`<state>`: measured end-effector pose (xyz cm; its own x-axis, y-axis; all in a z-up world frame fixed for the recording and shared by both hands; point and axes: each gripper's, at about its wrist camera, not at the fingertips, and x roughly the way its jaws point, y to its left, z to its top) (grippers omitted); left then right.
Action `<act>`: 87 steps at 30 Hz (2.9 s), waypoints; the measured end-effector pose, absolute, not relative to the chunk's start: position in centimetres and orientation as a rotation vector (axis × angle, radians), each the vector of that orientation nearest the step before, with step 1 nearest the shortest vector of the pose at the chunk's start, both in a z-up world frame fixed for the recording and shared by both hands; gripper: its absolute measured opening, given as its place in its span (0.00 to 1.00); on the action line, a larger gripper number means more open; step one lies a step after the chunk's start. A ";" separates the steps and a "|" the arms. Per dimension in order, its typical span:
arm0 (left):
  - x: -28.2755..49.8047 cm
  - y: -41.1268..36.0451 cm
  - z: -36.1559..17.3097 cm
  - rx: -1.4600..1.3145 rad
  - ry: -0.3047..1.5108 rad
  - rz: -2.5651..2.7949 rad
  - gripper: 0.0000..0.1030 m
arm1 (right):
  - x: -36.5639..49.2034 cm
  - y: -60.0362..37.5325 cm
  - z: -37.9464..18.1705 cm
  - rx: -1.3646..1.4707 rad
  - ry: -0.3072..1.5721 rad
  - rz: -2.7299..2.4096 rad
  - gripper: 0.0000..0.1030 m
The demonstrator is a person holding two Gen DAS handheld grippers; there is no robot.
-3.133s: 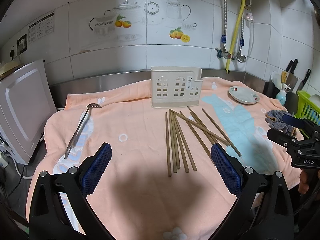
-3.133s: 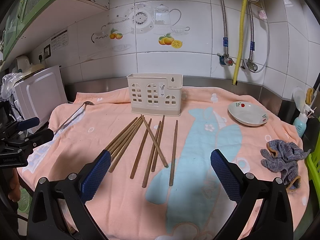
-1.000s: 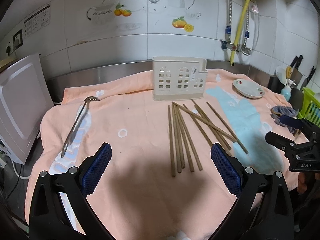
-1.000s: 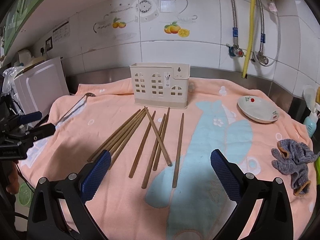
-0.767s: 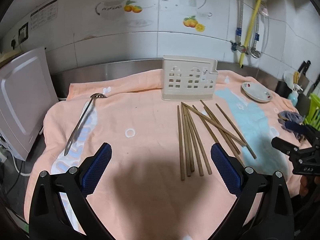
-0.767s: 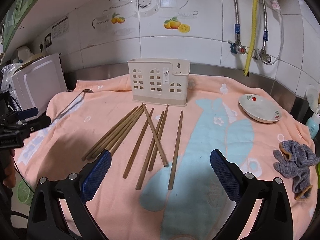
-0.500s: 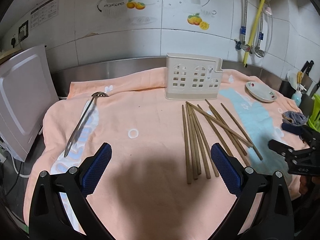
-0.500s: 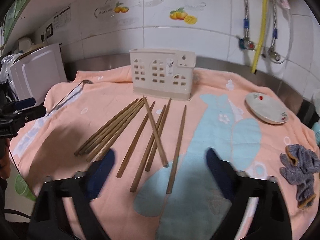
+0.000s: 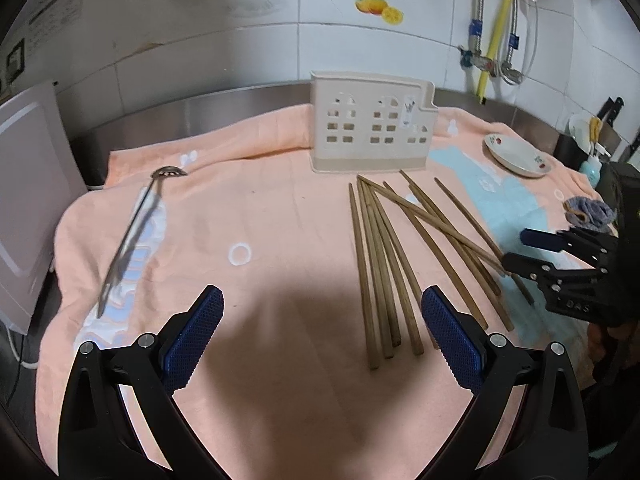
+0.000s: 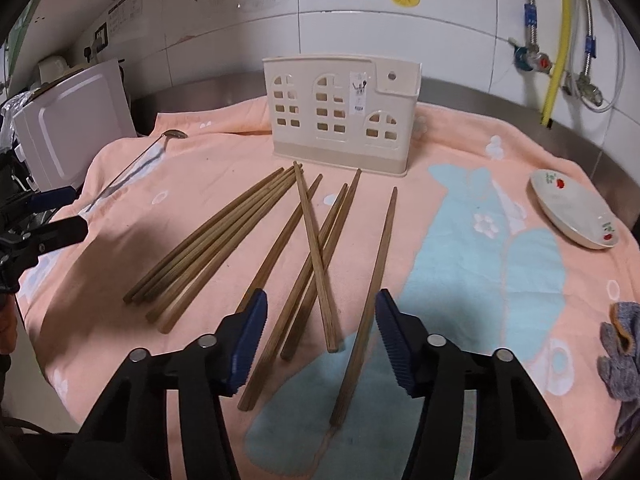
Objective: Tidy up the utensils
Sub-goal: 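Close the left gripper on a wooden chopstick while the right gripper grasps another chopstick, then lift the left gripper's chopstick into the cream holder while the right gripper inserts its chopstick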
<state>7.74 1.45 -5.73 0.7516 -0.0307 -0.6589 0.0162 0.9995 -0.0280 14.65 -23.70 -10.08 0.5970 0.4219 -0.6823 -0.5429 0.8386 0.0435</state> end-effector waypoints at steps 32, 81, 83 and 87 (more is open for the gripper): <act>15.1 -0.9 -11.6 -0.008 0.935 -0.175 0.15 | 17.9 -22.1 -12.3 -0.190 0.826 0.592 0.08; 13.9 0.8 -2.7 -0.010 0.713 -0.154 0.05 | 15.7 -21.7 -0.1 -0.157 0.533 0.581 0.06; 14.1 0.8 -2.0 -0.004 0.706 -0.160 0.05 | 16.0 -21.5 0.7 -0.157 0.526 0.586 0.06; 14.9 0.7 -0.3 -0.004 0.692 -0.184 0.05 | 16.7 -21.5 2.5 -0.156 0.504 0.585 0.06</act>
